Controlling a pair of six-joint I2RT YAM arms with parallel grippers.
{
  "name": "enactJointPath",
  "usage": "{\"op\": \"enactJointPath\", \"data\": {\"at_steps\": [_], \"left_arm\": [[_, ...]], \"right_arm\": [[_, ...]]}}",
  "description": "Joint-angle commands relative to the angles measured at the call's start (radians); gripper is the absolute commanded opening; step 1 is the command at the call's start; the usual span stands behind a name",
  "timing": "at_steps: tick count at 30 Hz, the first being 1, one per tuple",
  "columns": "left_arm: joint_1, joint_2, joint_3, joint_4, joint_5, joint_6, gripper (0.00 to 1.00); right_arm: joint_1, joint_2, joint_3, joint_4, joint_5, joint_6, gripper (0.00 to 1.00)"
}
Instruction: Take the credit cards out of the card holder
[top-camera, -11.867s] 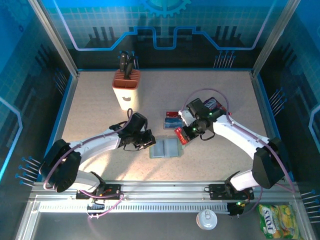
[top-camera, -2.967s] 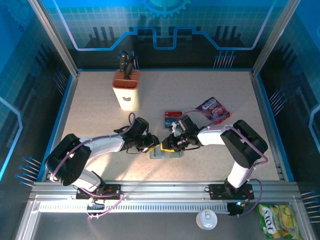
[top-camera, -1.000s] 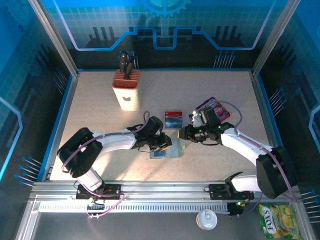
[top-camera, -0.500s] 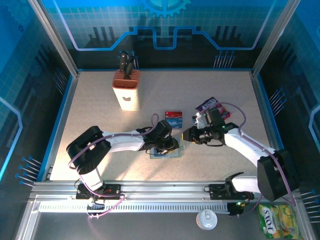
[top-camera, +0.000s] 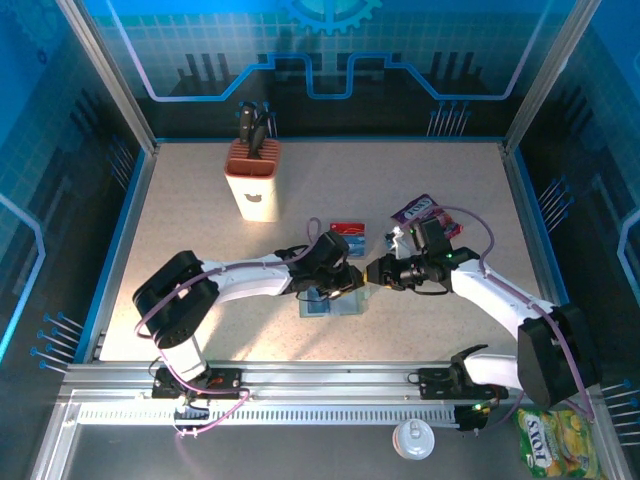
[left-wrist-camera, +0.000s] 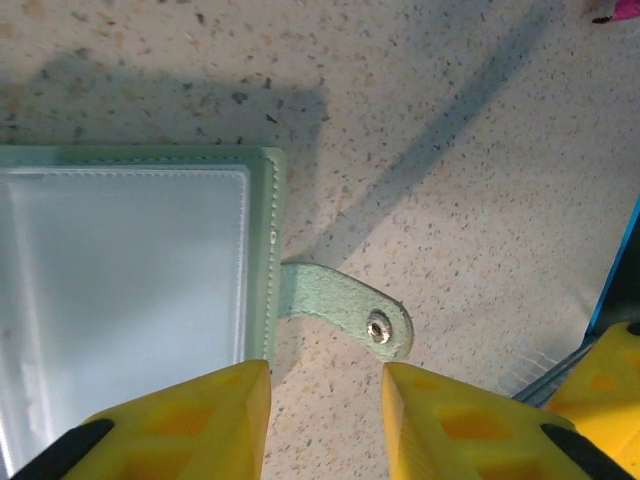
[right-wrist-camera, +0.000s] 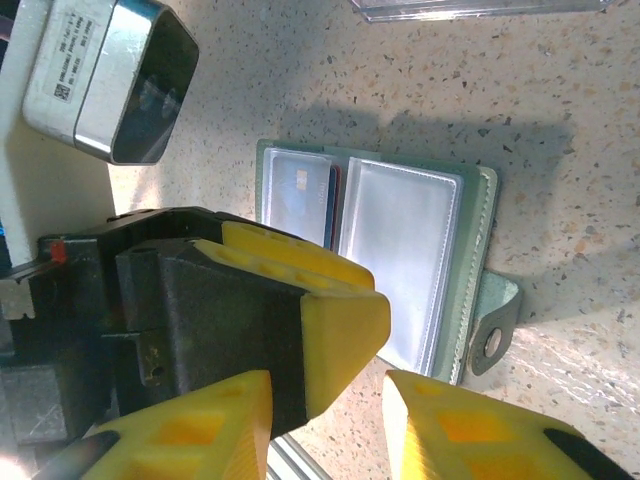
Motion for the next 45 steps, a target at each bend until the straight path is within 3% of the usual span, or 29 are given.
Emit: {"op": "enactJointPath", "data": {"at_steps": [1,12,20,29,45], "left_arm": [[0.024,-0.079,-0.046,-0.045,-0.021,0.032,0.36],[0.151,-0.233,-0.213,-0.054,0.014,0.072,0.34],[0.209,-0.286,-0.293,-0.056,0.034,0.087,0.26],[0.237,-0.263,-0.314,-0.049,0.055,0.104,0.13],[0.238,-0.216,-0.311,-0.059,0.034,0.115,0.08]], "right_arm": [[0.013,0.04,0.016,0.008,-0.01,0.017,0.35],[0.153,0.193,0.113,0.079,0.051,0.078,0.35],[0.225,0.29,0.175,0.106,0.075,0.101,0.35],[0.26,0.363,0.189,0.145,0.075,0.124,0.35],[0.304,0.422,0.237,0.138,0.073,0.13,0.35]]}}
